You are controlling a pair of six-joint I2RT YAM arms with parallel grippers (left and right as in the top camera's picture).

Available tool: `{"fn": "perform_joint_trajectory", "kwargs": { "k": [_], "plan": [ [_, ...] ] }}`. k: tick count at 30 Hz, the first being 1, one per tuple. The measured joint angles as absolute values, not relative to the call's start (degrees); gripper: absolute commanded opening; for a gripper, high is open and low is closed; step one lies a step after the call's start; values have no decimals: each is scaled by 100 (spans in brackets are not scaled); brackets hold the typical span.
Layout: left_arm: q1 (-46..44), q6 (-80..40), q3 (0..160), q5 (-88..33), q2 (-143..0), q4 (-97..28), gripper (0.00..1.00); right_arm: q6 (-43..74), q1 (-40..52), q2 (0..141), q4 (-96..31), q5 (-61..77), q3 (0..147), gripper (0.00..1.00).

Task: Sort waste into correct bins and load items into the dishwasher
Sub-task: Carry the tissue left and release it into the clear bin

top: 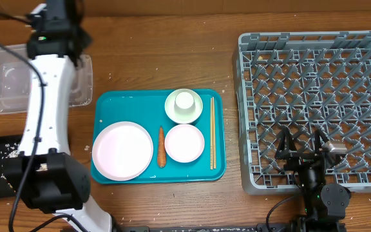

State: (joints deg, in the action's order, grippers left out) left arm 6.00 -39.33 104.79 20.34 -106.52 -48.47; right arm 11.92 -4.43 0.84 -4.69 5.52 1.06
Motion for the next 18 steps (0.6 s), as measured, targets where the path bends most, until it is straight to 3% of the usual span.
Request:
{"fn": "perform_joint_trajectory", "kwargs": {
  "k": [1, 3, 7, 18],
  "plan": [
    [740, -3920, 10479, 2069, -10683, -4801, 7, 1194, -443, 84, -469, 552, 106, 100],
    [991, -3887, 10479, 2130, -10783, -4759, 25, 1192, -443, 84, -467, 552, 106, 100],
    [1444, -3743, 10484, 2115, -11192, -4838, 70, 1190, -443, 84, -469, 552, 106, 100],
    [1557, -3535, 10477, 1640, -11161, -5207, 83, 1192, -443, 84, -469, 552, 106, 100]
  ]
}}
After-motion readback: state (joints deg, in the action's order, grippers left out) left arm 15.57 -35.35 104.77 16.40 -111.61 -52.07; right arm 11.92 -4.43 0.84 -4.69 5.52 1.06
